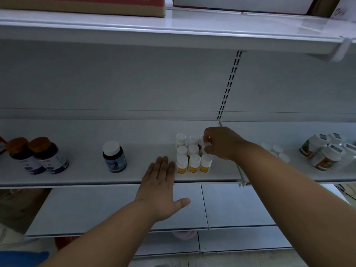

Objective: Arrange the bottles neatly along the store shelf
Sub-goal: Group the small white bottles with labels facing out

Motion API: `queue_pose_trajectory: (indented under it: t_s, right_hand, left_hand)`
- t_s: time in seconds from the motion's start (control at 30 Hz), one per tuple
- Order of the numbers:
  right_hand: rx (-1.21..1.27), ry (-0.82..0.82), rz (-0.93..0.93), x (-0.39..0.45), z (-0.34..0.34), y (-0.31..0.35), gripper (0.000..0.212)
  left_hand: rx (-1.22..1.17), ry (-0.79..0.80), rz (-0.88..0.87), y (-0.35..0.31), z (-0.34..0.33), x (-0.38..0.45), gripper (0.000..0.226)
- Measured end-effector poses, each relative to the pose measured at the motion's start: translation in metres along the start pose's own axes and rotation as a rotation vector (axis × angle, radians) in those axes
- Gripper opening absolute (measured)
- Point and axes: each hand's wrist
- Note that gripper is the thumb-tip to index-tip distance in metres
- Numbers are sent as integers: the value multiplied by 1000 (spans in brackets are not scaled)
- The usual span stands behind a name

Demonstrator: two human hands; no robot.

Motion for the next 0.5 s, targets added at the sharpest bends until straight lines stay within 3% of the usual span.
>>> queue_pose_trajectory:
  t_s: [0.1,0.17,0.23,0.3,0.33,0.5]
  right_hand:
    - [16,-112,-1,-6,10,3,13]
    - [173,-226,-32,-12,19,10,8]
    - [746,-248,-155,-24,25,21,11]
    - [1359,-153,-228,-40,27,32,16]
    - [1546,-100,-249,-47,26,37,18]
    - [1898,83,-287,-72,19,58,40]
  left_hand:
    - [9,3,3,0,0,1,115]
    - [10,-2,3,0,-1,1,116]
    - [9,-6,4,0,-1,1,115]
    - [4,-3,6,0,0,0,113]
    - [3,-3,7,0,0,0,112]
    - [1,-5,4,0,-1,-1,113]
Point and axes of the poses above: each hand's wrist, its own x-axis towards the middle knuckle, its own z-axis out of the back of the hand, y = z × x, and after that the axes turned 6 degrees about -y, right-handed
